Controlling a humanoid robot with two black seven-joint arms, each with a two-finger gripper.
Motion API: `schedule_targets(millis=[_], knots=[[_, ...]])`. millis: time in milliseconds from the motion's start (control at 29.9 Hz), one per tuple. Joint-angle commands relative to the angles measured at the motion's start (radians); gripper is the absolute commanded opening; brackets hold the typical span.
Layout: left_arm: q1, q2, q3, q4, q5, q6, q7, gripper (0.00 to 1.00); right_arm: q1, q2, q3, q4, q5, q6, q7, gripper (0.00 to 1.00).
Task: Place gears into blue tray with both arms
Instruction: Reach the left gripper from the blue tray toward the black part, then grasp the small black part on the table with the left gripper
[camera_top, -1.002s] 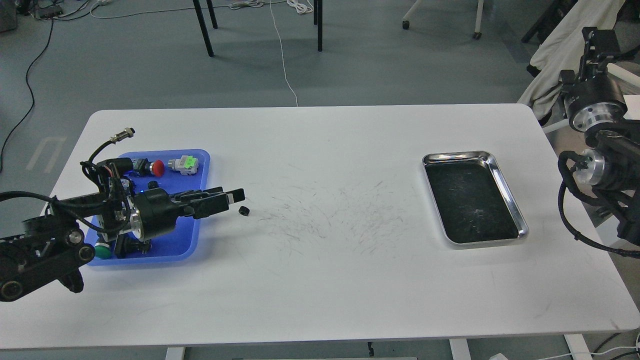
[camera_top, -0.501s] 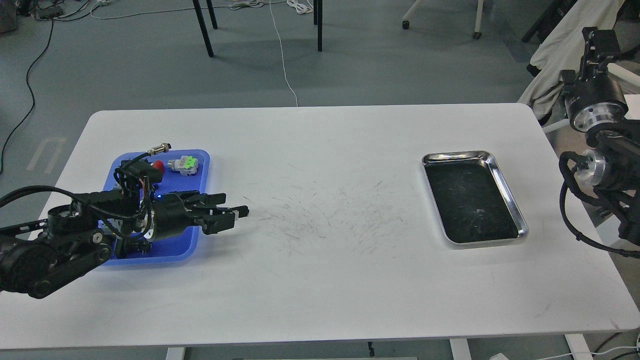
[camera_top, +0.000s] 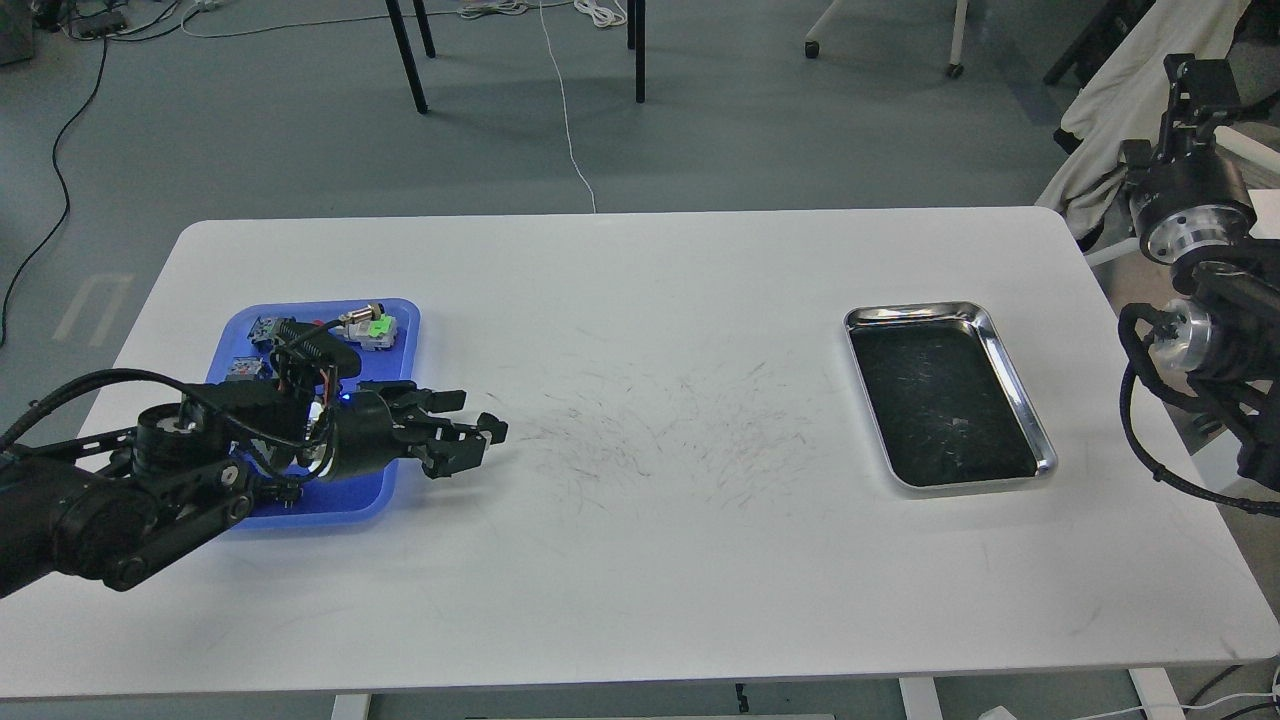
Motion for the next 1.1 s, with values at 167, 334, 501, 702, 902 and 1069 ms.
schedule_targets(millis=[167,334,501,702,902,1069], knots=[[0.002,-0.035,0.0,0.03,0.034,0.003,0.0,0.64,-0.002,-0.028,0.0,-0.003,0.0,0.002,0.0,0.95],[0.002,-0.065,0.003,0.068,0.035,0.008,0.0,0.64,-0.018,-0.028,0.002,-0.003,0.0,0.002,0.0,0.95],[-0.005,-0.083,0.003,0.087,0.035,0.008,0.0,0.63,-0.02,-0.028,0.002,-0.001,0.0,0.002,0.0,0.95],[-0.009,-0.097,0.002,0.137,0.035,0.009,0.0,0.62,-0.02,-0.028,0.002,-0.001,0.0,0.002,0.0,0.95],[-0.003,-0.1,0.002,0.148,0.035,0.009,0.0,0.57,-0.02,-0.028,0.0,-0.003,0.0,0.002,0.0,0.95],[-0.002,-0.102,0.002,0.148,0.035,0.009,0.0,0.5,-0.02,-0.028,-0.001,-0.005,-0.002,0.002,0.0,0.95]])
